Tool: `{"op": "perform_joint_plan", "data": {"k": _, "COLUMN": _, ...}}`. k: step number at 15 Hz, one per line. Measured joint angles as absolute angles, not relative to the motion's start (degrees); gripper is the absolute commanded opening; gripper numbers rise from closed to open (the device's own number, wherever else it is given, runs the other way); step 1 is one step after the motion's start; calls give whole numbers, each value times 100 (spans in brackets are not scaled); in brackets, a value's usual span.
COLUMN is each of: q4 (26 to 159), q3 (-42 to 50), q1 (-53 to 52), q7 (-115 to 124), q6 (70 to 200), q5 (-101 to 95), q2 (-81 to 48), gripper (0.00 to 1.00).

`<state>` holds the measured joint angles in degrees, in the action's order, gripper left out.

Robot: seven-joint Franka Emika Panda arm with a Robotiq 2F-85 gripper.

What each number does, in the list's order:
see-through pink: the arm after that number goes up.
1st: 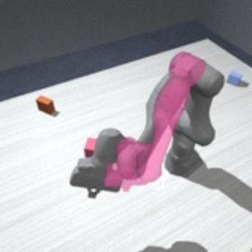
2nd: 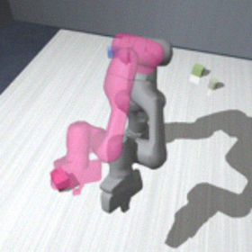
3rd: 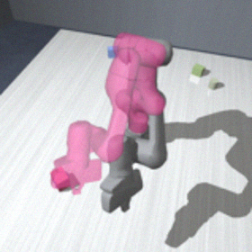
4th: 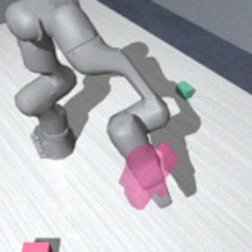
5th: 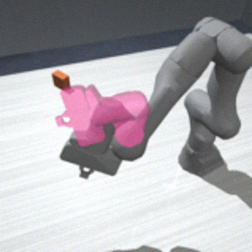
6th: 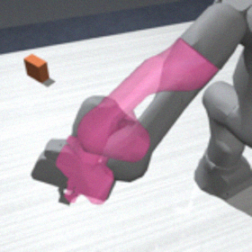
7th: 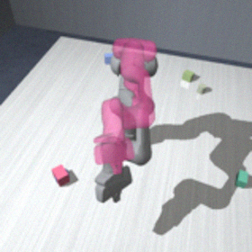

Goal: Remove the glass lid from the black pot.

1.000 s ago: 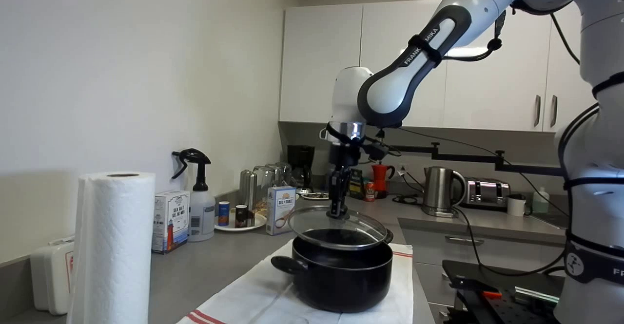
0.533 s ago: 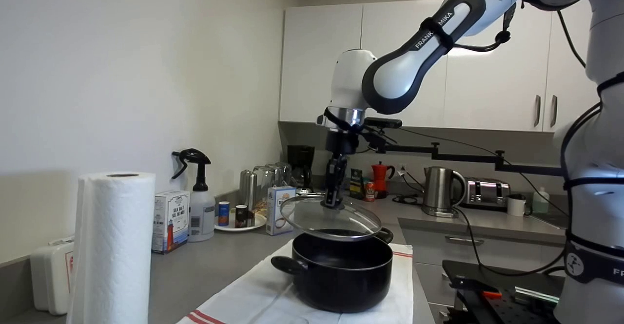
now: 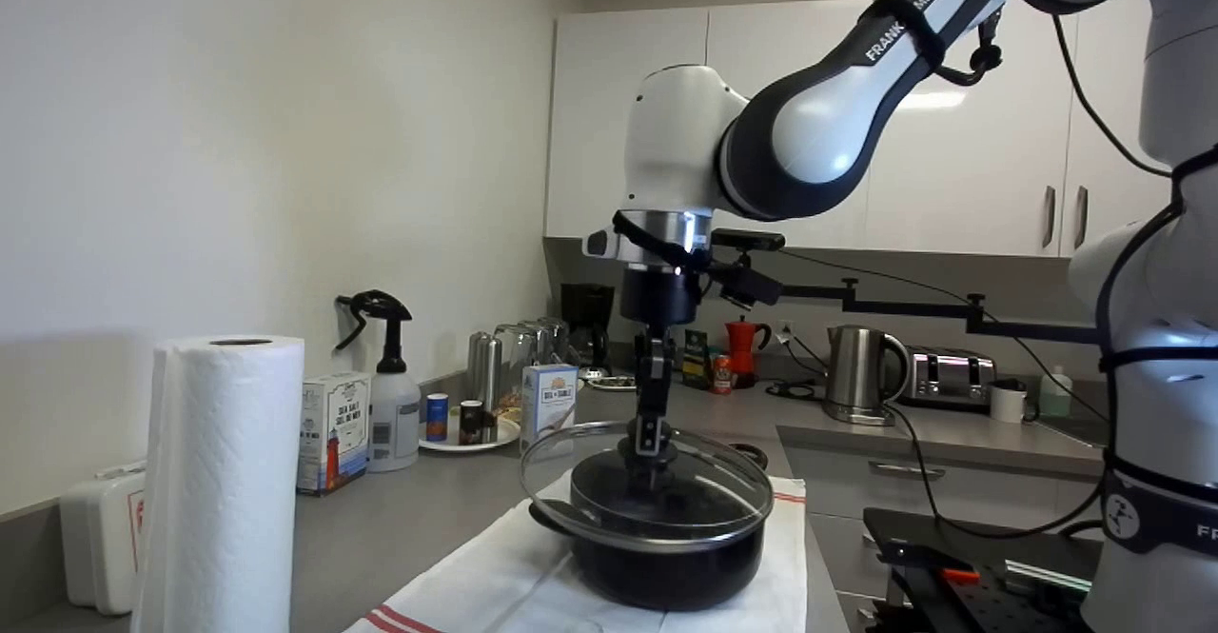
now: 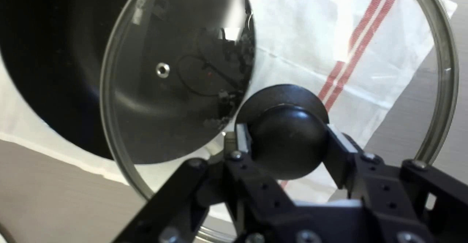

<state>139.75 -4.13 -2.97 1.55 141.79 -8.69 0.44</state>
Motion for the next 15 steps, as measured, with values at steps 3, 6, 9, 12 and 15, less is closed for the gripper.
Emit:
{"op": "perform_joint_plan", "data": {"k": 3, "q4": 13978, "q3": -719, "q1": -622, "q7": 157, "q6": 14159, "q5": -880, "q2": -127, "gripper": 25}}
{"op": "perform_joint_plan", "data": {"k": 6, "q4": 13976, "q3": -953, "q1": -905, "q7": 157, "q6": 14160, "q5": -923, "q2": -368, "gripper": 25}}
{"op": "perform_joint_plan", "data": {"k": 9, "q4": 13948, "q3": -1098, "q1": -1114, "q7": 152, "q6": 14161, "q5": -981, "q2": -617, "gripper": 25}}
{"op": "perform_joint_plan", "data": {"k": 12, "q4": 13903, "q3": -1160, "q1": -1247, "q7": 88, "q6": 14181, "q5": -1009, "q2": -850, "gripper": 25}}
{"op": "perform_joint_plan", "data": {"k": 15, "q4": 13859, "q3": -1167, "q1": -1262, "q7": -91, "q6": 14356, "q5": -1009, "q2": -1097, "gripper": 25}}
